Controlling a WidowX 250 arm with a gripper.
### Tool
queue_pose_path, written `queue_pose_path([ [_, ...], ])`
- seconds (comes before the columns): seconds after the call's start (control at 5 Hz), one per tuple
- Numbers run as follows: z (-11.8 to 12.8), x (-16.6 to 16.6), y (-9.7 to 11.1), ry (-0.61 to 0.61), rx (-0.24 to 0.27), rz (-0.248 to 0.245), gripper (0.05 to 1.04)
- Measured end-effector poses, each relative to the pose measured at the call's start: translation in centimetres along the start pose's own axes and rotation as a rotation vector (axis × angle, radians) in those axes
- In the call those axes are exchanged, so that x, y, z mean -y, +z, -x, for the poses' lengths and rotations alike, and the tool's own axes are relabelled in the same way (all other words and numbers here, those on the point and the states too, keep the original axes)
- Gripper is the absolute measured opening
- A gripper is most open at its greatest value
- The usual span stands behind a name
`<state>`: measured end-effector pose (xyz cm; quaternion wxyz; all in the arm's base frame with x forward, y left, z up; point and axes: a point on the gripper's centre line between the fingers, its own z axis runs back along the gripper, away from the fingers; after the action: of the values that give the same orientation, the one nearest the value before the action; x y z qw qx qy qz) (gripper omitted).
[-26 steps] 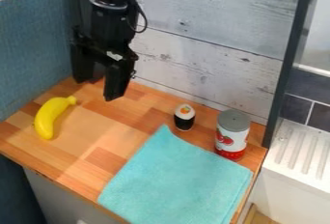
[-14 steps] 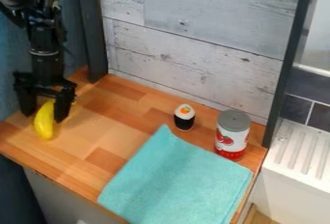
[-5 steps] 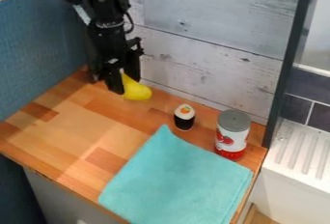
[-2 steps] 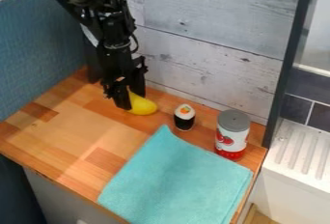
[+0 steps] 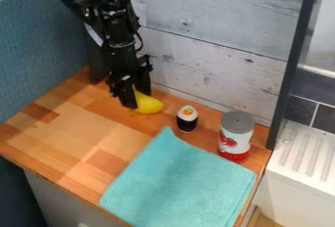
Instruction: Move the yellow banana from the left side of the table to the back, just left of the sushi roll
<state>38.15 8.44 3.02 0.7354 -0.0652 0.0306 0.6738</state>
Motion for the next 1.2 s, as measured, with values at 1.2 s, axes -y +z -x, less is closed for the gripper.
queue_pose_path([
  [1.2, 3.1, -6.6, 7.1, -0.240, 0.233, -0.064, 1.003],
])
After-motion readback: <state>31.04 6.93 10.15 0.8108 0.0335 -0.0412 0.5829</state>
